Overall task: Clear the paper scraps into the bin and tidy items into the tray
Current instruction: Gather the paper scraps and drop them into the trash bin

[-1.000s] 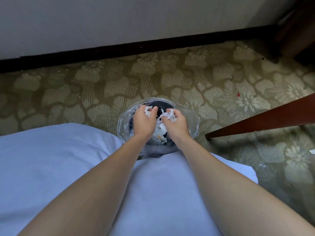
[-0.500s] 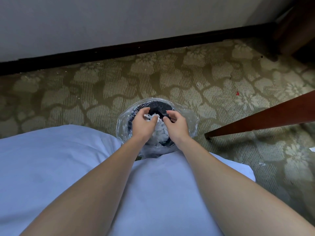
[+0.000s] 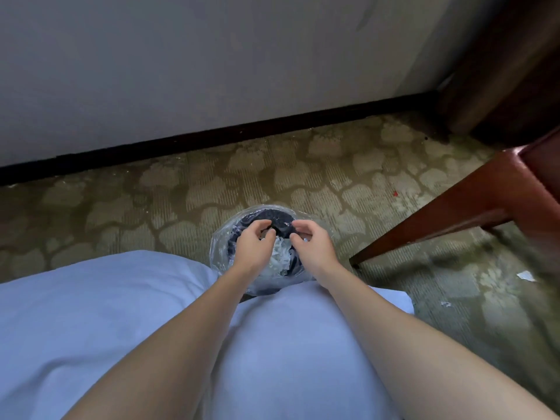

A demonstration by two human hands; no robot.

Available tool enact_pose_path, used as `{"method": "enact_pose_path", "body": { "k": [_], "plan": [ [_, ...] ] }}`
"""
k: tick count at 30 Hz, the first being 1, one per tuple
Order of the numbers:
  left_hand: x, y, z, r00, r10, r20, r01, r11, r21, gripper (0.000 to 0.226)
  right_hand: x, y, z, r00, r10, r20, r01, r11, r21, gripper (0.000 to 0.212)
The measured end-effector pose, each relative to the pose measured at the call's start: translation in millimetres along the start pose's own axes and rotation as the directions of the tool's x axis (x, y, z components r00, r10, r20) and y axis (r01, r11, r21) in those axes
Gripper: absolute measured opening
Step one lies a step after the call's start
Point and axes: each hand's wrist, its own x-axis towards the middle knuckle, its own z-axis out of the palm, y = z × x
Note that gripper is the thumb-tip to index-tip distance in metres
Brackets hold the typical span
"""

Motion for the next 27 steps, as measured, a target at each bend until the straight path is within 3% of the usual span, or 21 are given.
{"method": "enact_pose_path", "body": {
  "k": [6, 14, 20, 27],
  "plan": [
    [-41, 50, -14, 0.991, 0.123, 0.052, -0.127, 0.988, 0.091, 0.037, -48, -37, -38, 0.997, -0.077, -0.001, 0.077, 0.997, -0.022, 0.028],
    [-107, 121, -25, 0.928, 0.348, 0.135, -0.371, 0.902, 0.222, 0.033, -120, -87, -99, 0.979, -0.2, -0.042, 0.193, 0.972, -0.133, 0.033],
    [-159, 177, -31, 0.834, 0.513, 0.201, -0.551, 0.762, 0.34, 0.036, -185, -126, -157, 0.936, -0.338, -0.096, 0.305, 0.918, -0.255, 0.034],
    [-219, 253, -26, 0.672, 0.692, 0.264, -0.734, 0.574, 0.362, 0.037, -258, -164, -231, 0.862, -0.472, -0.183, 0.39, 0.85, -0.354, 0.037]
  ]
}}
